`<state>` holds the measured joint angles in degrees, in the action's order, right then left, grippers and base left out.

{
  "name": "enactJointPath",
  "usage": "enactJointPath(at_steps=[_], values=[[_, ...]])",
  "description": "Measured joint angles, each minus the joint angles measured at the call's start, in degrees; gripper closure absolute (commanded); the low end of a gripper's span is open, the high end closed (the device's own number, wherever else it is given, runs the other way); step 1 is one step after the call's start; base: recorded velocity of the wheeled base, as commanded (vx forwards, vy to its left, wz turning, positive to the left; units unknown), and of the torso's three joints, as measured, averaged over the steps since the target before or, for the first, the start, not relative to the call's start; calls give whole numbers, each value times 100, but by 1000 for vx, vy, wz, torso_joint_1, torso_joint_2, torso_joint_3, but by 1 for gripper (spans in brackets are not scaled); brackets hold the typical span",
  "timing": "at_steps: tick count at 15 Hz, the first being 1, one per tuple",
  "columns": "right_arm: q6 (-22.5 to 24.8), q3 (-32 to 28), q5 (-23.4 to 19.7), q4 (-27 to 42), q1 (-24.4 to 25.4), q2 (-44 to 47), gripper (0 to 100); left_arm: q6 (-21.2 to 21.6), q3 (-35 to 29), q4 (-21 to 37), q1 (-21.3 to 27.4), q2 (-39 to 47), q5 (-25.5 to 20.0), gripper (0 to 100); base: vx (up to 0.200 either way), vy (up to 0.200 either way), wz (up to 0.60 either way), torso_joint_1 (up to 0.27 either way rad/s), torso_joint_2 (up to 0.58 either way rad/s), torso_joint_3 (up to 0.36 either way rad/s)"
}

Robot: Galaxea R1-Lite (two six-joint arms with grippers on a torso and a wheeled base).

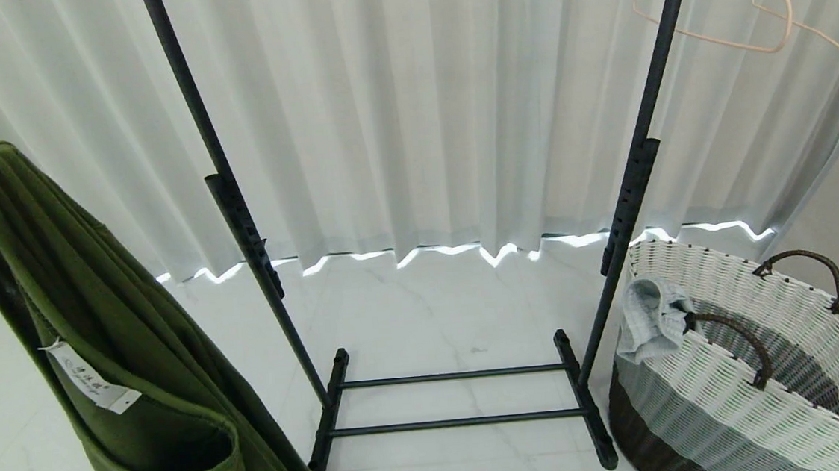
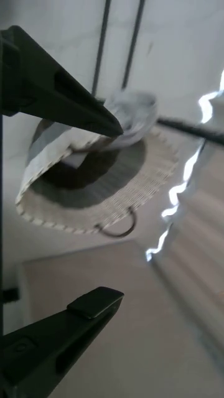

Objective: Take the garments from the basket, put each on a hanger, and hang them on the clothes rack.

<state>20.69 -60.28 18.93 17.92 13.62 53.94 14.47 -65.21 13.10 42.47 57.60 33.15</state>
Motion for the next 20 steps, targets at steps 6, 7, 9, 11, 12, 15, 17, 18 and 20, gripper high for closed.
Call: enactJointPath(at_steps=[6, 7, 9, 11, 12, 15, 17, 18, 20], values=[[-169, 191, -46, 0, -244, -122, 0, 239, 427, 0, -638, -234, -512, 100, 0, 0, 0, 25, -124, -101], [-222, 194, -49, -7, -249, -128, 0, 241, 496, -9, -653, -276, -510, 100, 0, 0, 0, 22, -119, -281], [-358, 205, -176, 4, -254, -139, 0, 241, 617, -2, -662, -346, -507, 100, 0, 0, 0, 195, -493, -300], [-506, 202, -352, -9, -254, -163, 0, 241, 724, -11, -662, -416, -505, 100, 0, 0, 0, 159, -532, -283], [-536, 212, -363, -5, -251, -177, 0, 241, 752, -16, -662, -449, -503, 100, 0, 0, 0, 178, -486, -290], [-575, 232, -372, -7, -249, -185, 0, 367, 769, -13, -662, -501, -505, 100, 0, 0, 0, 191, -468, -282], [-585, 243, -416, -7, -249, -190, 0, 536, 769, -27, -660, -534, -503, 100, 0, 0, 0, 188, -474, -278], [-594, 243, -460, -7, -249, -190, 0, 553, 774, -28, -660, -546, -505, 100, 0, 0, 0, 203, -476, -281], [-652, 243, -488, -7, -251, -191, 0, 569, 774, -28, -660, -564, -510, 100, 0, 0, 0, 208, -483, -286]])
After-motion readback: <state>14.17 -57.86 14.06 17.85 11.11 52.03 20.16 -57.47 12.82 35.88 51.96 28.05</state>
